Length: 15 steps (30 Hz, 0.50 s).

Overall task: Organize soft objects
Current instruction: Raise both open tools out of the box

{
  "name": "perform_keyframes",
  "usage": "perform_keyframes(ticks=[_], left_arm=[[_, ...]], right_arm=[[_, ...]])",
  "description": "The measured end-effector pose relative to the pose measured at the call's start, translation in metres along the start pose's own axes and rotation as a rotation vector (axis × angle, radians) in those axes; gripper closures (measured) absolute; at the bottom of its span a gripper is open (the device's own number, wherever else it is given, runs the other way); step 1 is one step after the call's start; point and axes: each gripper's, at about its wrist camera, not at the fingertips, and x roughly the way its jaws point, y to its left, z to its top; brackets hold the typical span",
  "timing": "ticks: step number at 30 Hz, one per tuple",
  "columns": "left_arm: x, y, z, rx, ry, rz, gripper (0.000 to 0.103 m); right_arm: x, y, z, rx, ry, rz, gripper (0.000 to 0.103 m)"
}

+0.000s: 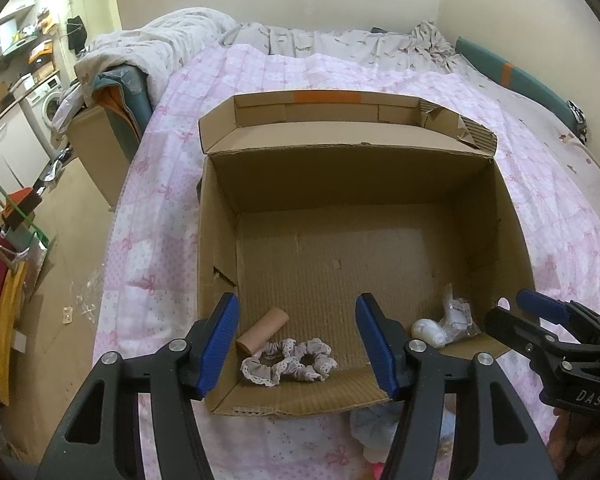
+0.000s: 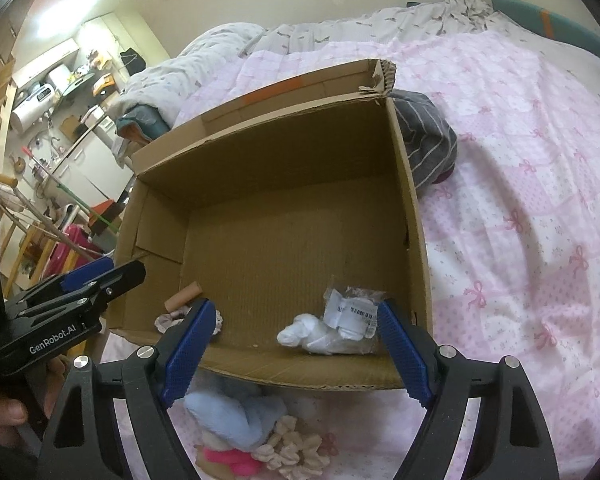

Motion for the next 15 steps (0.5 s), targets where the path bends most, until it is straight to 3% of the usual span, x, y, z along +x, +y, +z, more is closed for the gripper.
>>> perform_keyframes(ticks=[15], left_arm=[[-0.033,0.008,-0.008,-0.019,-0.052,0.000,0.046]], right_arm=[[-0.023,0.000,-0.007,0.009,-0.033,0.010,0.015]])
